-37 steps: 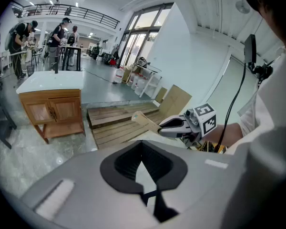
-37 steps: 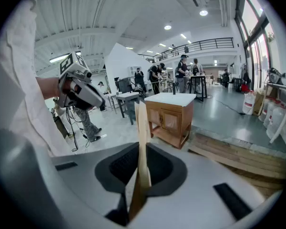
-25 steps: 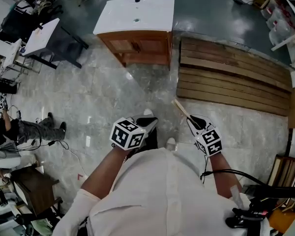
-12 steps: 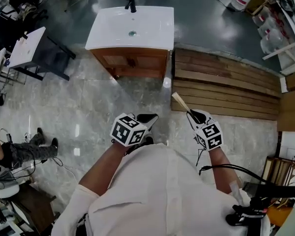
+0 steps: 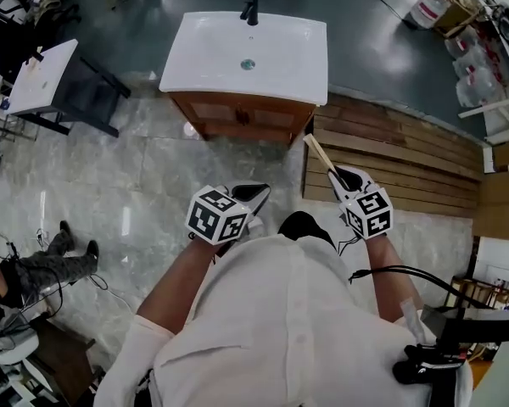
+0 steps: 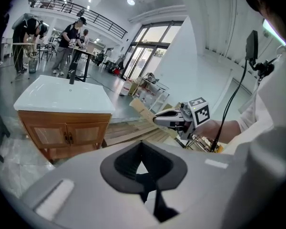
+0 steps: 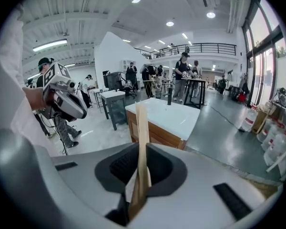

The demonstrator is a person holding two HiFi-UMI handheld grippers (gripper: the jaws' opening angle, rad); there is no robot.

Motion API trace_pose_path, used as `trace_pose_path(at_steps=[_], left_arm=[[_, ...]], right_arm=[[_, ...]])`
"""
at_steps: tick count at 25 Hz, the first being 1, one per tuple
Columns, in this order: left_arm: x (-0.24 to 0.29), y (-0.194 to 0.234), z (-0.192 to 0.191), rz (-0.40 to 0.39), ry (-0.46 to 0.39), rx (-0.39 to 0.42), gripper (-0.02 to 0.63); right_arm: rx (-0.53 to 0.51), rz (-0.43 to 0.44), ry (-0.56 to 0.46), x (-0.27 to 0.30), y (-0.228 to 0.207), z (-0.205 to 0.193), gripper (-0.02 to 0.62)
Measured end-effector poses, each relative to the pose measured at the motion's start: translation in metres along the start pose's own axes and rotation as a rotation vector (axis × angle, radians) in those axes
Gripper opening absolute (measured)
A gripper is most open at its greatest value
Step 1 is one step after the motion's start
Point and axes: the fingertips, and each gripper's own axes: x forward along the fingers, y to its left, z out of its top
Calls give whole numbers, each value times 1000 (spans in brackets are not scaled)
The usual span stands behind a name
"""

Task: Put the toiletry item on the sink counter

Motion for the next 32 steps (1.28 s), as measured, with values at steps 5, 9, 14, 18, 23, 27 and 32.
trace_pose_path(at_steps=[5,9,14,18,23,27,32], left_arm=[[-8,41,12,42,-30,-55,6],[-11,77,20,91,-37,-103,6],[-1,120,53,146,-47,-141,6],[18,144,95,167,-46,-154,6],[44,171,147,201,-53,-161,6],[58,197,179,237,-60,-188,6],[63,230,205,300,-75,-227,6]], right_arm=[[-58,26,17,41,-24,31,38],[-68,36,27,82,-48,49,38],[-18,34,23,135,-98,74,38],[-49,59,40,178,-149,99,38],[-158,93,51,227,-216,131,38],[-269,128,65,270,-259,157,38],[-405,164,81,333,-301,184,39]])
